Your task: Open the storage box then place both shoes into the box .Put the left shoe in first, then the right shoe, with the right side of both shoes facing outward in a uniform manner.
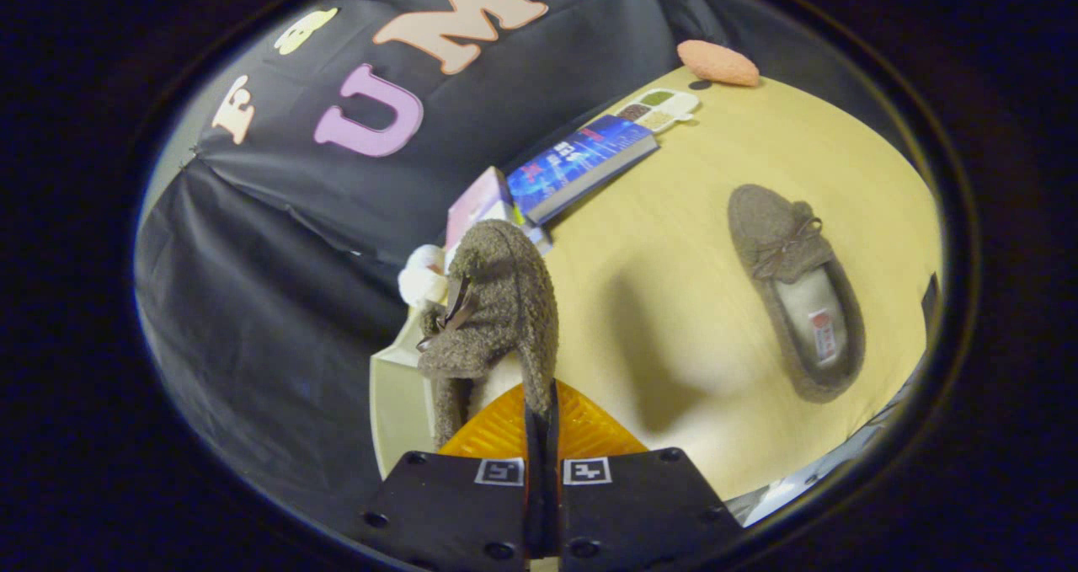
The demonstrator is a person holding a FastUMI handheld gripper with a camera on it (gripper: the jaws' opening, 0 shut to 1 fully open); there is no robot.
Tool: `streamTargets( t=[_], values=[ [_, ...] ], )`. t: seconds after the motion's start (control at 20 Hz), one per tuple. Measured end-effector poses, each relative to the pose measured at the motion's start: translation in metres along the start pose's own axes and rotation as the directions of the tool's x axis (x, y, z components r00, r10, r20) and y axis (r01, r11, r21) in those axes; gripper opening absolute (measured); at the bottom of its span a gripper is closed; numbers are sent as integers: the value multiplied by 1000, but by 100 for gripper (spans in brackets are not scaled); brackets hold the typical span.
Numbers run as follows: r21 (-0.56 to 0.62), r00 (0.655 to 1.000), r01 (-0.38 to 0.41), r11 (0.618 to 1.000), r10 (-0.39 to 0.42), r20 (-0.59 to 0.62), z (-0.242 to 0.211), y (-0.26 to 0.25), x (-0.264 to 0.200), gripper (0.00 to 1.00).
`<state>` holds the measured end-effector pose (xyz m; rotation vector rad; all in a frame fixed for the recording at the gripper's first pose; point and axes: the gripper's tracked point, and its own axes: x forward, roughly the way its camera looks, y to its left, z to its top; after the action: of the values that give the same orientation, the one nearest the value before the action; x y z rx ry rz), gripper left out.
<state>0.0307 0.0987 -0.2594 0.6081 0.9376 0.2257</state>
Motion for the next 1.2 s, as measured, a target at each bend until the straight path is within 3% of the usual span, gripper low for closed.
streamTargets(
  t=[0.25,0.5,0.75,1.2],
  values=[
    [-47,994,-106,993,104,-40,-11,70,-18,3],
    [-38,973,-185,982,177,-151,-44,124,4,3],
    [-143,975,-102,984,70,-212,-77,138,47,3],
    [-227,959,-4,974,-60,-276,-109,143,96,3]
  ],
)
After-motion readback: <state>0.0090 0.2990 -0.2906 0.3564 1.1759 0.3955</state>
